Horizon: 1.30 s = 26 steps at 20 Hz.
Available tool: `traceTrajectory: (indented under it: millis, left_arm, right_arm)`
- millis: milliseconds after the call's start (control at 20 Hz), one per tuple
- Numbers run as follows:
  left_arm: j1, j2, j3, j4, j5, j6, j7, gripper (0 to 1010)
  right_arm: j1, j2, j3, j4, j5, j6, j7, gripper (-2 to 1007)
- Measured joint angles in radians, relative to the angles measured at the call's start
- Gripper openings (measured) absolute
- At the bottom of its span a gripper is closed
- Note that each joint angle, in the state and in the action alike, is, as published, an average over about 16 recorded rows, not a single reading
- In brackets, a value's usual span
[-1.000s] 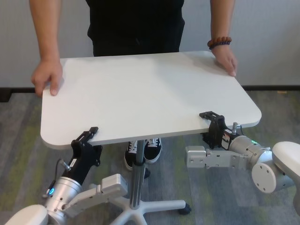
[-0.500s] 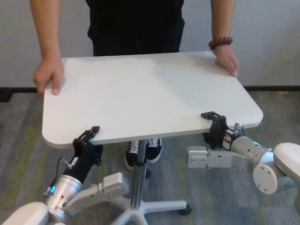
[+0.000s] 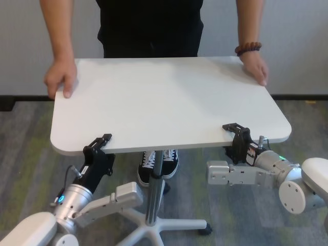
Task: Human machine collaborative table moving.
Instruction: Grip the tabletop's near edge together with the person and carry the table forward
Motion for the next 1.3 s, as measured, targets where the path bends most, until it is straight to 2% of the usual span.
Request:
traceTrajectory:
  millis: [600, 1300]
  left_arm:
    - [-0.082, -0.041, 0.029, 0.164, -0.006, -0.023, 0.028, 290]
    - [-0.15, -0.073, 0.036, 0.27, -0.04, -0.052, 0.03, 290]
  right_arm:
    - [0.008, -0.008, -0.003, 0.023, 0.002, -0.014, 0.0, 527]
    - [0.03, -0.022, -0.015, 0.061, 0.007, -0.027, -0.002, 528]
